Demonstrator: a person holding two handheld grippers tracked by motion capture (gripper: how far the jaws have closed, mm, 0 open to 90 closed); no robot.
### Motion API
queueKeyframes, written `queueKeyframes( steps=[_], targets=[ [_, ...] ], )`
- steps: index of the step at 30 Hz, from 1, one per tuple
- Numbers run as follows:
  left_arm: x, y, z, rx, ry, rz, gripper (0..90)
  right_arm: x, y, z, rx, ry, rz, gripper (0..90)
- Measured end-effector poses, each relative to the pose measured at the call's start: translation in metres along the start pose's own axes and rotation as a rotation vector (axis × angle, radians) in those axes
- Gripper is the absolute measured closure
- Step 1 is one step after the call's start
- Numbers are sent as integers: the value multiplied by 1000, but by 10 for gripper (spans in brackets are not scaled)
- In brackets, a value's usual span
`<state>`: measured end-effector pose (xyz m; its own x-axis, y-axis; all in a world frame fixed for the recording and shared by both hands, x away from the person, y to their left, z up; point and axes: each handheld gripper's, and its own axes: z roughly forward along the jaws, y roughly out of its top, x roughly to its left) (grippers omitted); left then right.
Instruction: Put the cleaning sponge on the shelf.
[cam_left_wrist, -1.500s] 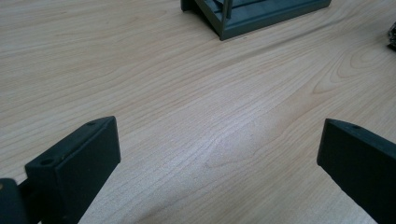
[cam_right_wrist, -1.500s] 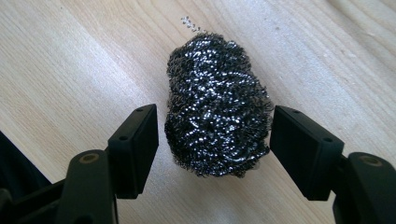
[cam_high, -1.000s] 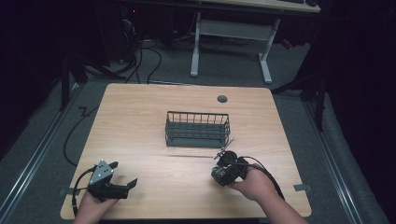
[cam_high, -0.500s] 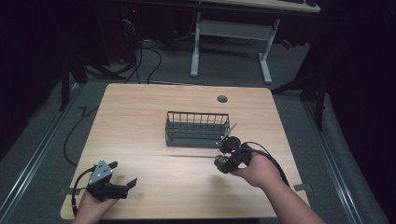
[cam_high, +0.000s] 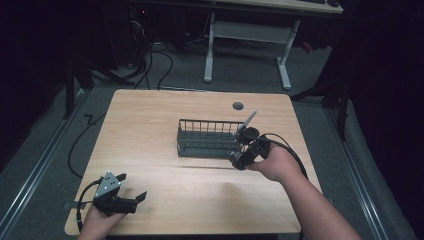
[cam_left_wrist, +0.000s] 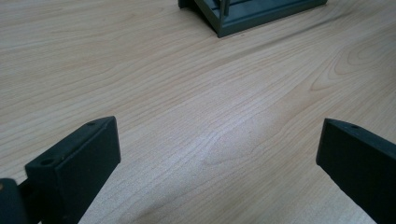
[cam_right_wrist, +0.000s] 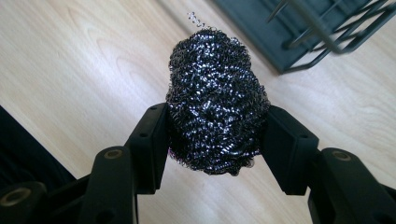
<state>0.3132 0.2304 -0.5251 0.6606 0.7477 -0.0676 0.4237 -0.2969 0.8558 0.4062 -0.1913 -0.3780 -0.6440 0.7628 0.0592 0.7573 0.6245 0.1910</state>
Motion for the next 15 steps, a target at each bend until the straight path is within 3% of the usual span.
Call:
queueKeyframes(
  steps=[15],
  targets=[
    [1, 1, 1, 2, -7, 5, 4, -14, 34, -12, -17, -6, 8, 451]
  ],
)
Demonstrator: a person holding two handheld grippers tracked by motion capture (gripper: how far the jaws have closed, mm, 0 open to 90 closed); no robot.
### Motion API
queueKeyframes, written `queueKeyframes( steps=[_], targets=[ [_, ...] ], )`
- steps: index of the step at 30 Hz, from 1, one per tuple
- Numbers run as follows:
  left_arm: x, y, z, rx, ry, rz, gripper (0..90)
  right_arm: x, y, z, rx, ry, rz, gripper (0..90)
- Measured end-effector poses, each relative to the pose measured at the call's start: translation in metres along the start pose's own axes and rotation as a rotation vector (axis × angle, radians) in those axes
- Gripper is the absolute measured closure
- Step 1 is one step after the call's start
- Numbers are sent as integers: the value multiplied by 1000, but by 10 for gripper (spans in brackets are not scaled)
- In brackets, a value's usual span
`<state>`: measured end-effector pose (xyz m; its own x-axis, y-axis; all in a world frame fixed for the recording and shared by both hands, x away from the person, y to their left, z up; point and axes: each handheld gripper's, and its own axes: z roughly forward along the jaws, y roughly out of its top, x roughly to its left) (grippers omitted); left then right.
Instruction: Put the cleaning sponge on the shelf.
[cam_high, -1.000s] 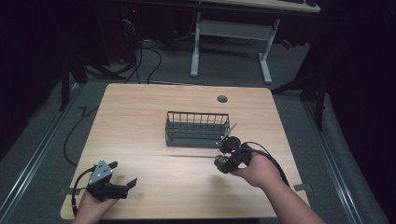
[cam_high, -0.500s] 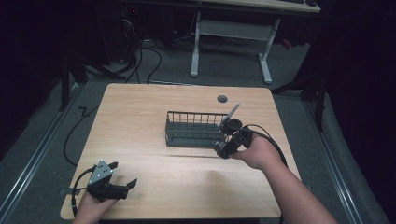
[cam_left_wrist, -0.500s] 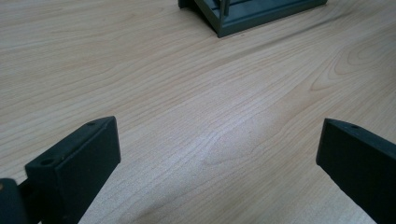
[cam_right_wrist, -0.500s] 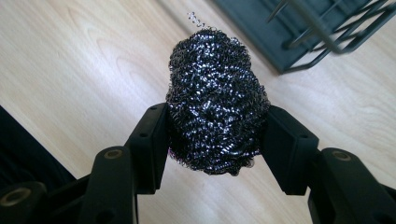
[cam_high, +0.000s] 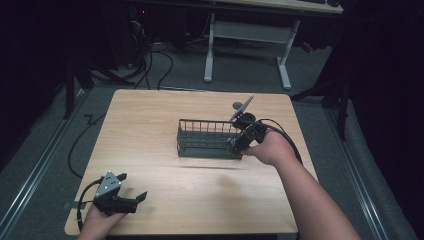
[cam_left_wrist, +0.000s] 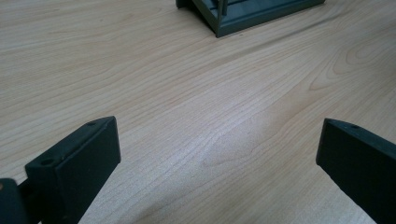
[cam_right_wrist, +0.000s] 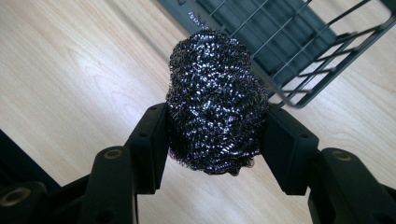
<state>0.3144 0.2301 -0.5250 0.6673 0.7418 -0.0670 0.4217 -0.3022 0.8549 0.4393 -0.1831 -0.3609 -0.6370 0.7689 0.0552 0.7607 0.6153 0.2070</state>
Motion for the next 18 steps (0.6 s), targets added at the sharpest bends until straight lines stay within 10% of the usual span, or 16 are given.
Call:
queueKeyframes(
  steps=[18],
  targets=[
    [0, -3, -2, -6, -3, -22, 4, -18, 41, 6, -19, -14, 54, 451]
  ],
)
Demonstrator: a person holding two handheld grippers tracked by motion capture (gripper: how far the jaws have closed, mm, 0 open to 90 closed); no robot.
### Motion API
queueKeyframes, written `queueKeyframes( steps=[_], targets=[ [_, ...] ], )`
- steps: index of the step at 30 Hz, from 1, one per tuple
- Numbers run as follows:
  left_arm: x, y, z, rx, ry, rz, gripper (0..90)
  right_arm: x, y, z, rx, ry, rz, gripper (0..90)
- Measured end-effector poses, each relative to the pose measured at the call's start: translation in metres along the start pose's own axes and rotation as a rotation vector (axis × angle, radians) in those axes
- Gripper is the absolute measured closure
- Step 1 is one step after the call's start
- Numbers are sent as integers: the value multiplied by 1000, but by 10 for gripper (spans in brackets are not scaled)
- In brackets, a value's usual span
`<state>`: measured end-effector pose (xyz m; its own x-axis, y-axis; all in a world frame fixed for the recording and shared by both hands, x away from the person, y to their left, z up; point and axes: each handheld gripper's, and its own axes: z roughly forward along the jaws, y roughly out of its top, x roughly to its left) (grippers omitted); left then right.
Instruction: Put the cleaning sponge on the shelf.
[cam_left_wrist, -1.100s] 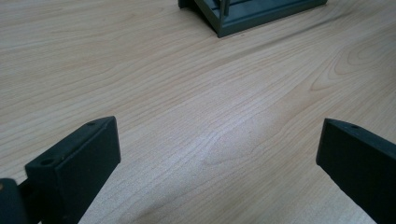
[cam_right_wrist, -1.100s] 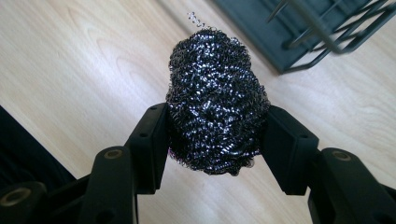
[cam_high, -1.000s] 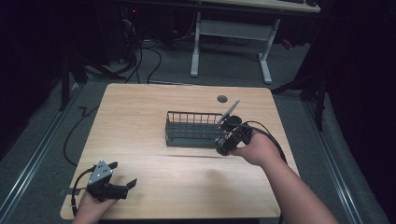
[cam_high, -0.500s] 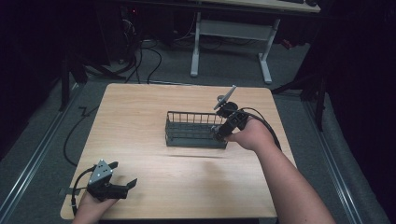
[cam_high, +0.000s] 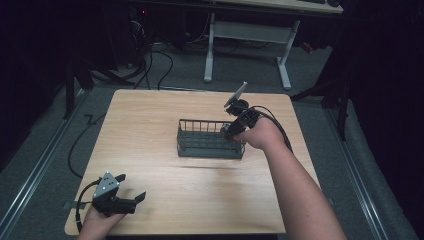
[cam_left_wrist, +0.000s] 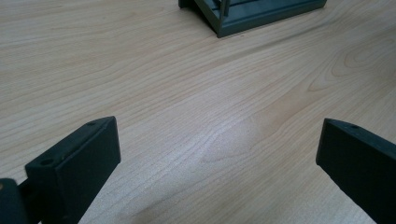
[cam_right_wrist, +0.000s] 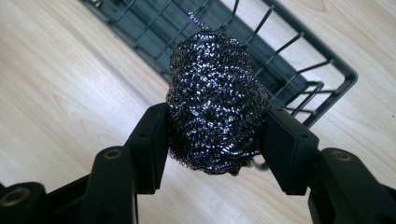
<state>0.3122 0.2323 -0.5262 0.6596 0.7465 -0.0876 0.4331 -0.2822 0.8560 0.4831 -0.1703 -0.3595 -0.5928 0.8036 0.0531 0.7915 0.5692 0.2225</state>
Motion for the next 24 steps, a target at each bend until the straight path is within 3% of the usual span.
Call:
queueKeyframes(
  steps=[10, 16, 21, 24],
  targets=[
    [1, 0, 1, -5, -6, 2, 4, -6, 22, 12, 17, -16, 14, 451],
    [1, -1, 0, 5, -12, -7, 4, -10, 29, 30, 40, -29, 32, 451],
    [3, 1, -3, -19, -4, -12, 4, -10, 34, 40, 52, -34, 24, 450],
    [4, 0, -2, -15, -5, -21, 4, -11, 36, 50, 86, -45, 51, 450]
  ],
)
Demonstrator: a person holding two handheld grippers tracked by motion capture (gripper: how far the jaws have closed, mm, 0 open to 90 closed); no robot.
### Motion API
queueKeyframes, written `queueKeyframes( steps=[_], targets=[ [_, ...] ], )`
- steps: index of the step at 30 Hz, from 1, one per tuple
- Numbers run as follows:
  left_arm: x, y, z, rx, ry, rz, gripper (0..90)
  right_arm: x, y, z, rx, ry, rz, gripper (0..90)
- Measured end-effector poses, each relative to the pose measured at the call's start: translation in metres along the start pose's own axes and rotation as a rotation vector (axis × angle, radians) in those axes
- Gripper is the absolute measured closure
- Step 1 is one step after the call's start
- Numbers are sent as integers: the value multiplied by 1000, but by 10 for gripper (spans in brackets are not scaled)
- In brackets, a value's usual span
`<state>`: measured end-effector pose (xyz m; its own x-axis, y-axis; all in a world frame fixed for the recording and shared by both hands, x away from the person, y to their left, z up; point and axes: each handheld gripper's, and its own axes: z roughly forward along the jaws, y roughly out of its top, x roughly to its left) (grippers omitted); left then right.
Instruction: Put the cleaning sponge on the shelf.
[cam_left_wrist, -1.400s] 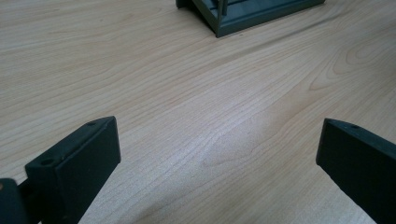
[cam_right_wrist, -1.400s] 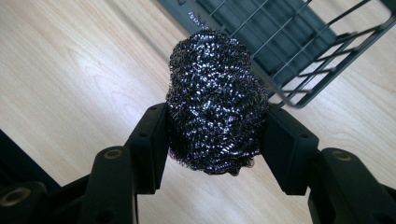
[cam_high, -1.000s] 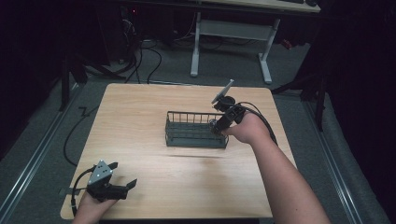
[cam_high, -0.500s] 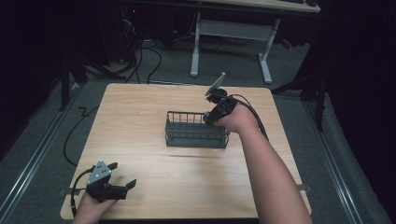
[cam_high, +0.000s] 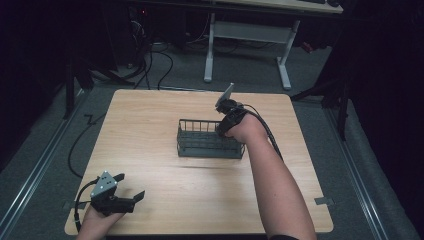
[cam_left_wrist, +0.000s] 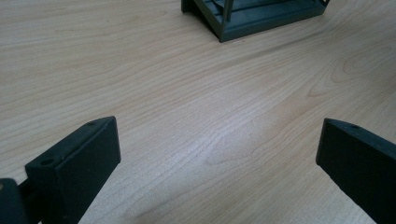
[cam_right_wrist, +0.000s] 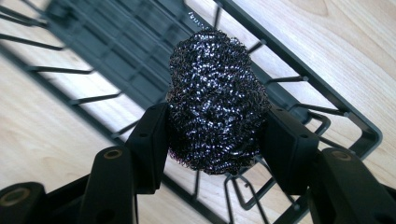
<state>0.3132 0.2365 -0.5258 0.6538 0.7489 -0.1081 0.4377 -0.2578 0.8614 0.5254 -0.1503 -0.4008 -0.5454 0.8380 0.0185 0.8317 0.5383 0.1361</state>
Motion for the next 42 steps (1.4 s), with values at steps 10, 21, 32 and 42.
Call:
queueKeyframes(
  steps=[10, 21, 32, 42],
  targets=[
    [-1, 0, 0, 5, -8, 12, 4, -7, -1, 26, 30, 14, 45, 419],
    [-4, 1, 1, 10, -10, 23, 4, -3, -6, -2, -40, 3, 22, 290],
    [-6, 2, 4, 28, -23, 47, 4, 7, -26, -29, -100, -28, -18, 329],
    [-8, 2, 4, 26, -23, 53, 4, 5, -56, -35, -161, 12, 11, 367]
  ],
)
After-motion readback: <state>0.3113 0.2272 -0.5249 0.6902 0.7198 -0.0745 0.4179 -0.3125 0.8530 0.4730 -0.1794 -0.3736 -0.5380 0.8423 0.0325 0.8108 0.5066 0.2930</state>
